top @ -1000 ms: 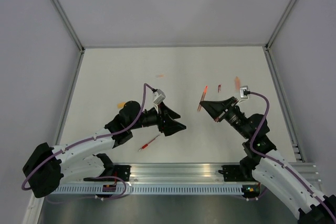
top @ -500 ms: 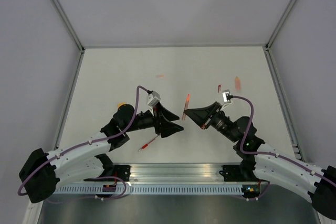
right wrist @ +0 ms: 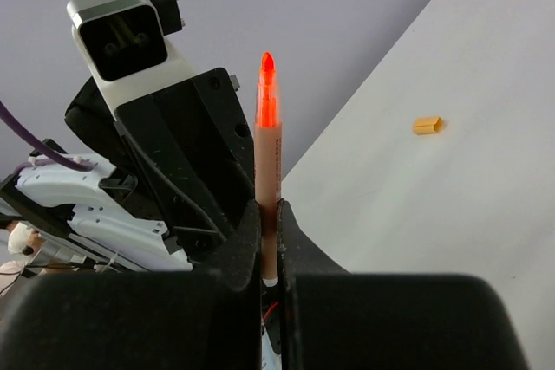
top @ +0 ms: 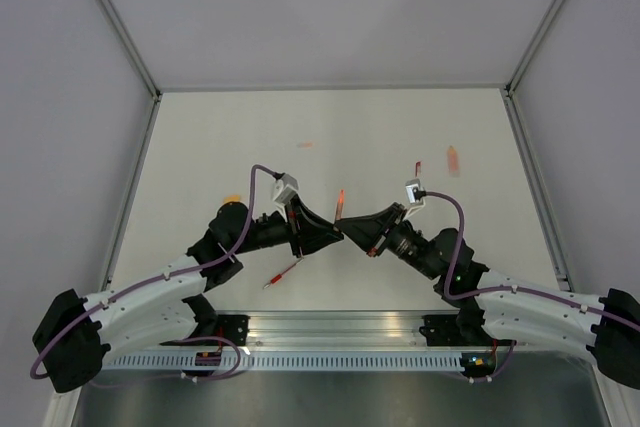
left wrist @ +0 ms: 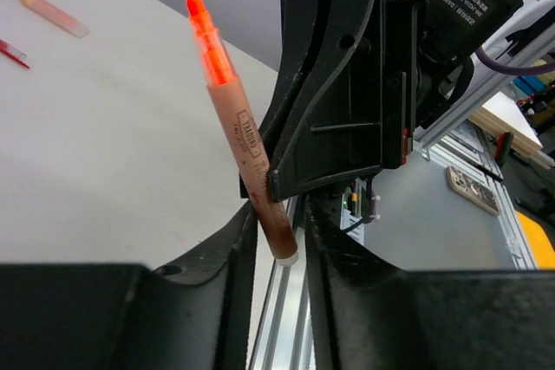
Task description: Insert the pens into the pen caps
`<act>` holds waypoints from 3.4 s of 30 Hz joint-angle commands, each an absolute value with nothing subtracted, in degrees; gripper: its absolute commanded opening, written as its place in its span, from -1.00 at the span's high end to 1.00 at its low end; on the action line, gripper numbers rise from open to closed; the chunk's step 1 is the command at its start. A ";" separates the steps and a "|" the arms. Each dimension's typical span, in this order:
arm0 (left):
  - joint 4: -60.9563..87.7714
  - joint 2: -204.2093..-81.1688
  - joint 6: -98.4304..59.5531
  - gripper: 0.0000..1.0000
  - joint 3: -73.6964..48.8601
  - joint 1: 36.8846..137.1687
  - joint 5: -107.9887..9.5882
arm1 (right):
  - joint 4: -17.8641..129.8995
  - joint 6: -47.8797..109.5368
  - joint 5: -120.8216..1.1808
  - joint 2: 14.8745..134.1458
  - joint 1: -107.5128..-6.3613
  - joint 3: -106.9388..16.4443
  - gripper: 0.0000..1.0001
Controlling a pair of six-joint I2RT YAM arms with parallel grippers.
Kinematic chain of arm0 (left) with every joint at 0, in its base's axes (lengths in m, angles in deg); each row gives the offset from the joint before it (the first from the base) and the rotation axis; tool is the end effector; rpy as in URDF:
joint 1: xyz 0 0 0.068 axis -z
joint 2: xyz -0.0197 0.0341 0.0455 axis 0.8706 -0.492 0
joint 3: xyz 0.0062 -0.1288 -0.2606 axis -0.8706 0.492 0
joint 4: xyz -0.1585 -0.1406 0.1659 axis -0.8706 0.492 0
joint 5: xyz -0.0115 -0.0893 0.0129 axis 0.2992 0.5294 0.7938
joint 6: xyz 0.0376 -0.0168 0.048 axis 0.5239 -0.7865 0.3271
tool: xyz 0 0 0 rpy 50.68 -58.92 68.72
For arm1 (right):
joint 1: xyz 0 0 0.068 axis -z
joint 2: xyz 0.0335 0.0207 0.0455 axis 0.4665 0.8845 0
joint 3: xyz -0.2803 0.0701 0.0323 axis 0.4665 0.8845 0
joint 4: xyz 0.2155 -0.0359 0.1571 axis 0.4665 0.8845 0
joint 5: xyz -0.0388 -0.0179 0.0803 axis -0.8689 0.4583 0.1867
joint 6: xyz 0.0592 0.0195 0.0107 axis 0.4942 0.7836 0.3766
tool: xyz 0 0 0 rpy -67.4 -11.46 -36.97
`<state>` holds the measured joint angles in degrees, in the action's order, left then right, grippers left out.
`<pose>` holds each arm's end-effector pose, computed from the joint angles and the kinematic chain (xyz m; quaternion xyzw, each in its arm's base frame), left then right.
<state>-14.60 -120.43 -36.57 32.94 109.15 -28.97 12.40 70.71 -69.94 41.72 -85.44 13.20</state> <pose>0.1284 -0.1808 0.2888 0.2915 0.6214 -0.5734 0.4473 0.1086 0.1675 0.2703 -0.0433 0.6285 0.6049 0.4871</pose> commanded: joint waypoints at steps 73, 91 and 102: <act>-13.06 -121.25 -37.04 0.95 30.31 109.31 -28.19 | 26.75 58.39 -76.32 41.42 -86.52 -0.46 -0.31; -0.75 -111.67 -32.21 0.95 31.89 109.31 -57.02 | 77.11 51.36 -83.90 69.34 -54.46 -49.11 -0.73; -2.15 -107.80 -32.82 0.95 34.00 109.31 -57.73 | 88.82 36.41 -79.06 91.33 -40.29 -55.48 -0.53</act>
